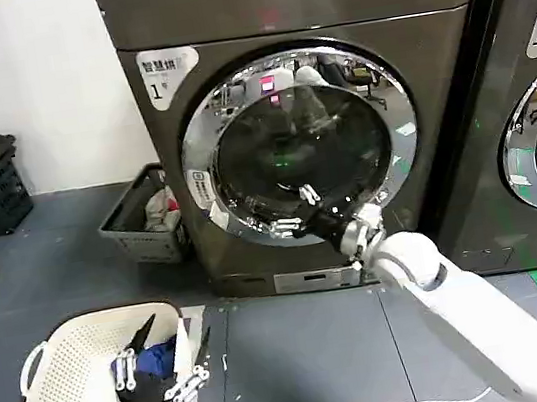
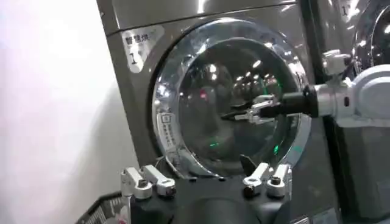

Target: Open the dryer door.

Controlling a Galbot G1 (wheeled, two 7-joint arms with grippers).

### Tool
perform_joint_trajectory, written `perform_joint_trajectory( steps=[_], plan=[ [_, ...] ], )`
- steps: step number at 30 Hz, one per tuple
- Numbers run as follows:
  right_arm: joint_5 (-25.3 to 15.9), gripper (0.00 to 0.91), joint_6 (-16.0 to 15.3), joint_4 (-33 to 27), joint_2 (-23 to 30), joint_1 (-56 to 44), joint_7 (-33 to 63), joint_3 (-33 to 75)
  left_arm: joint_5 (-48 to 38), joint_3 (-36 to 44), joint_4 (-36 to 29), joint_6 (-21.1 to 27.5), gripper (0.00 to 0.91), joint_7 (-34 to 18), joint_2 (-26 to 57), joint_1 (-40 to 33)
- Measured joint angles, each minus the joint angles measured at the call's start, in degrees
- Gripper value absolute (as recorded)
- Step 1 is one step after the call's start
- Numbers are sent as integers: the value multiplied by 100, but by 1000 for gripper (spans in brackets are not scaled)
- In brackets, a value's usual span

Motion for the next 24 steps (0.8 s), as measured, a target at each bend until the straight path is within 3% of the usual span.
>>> perform_joint_trajectory(
  steps=[24],
  plan=[
    [-194, 907, 96, -977, 641, 798, -112, -620, -16, -81, -70, -3, 907, 11, -19, 35]
  ],
)
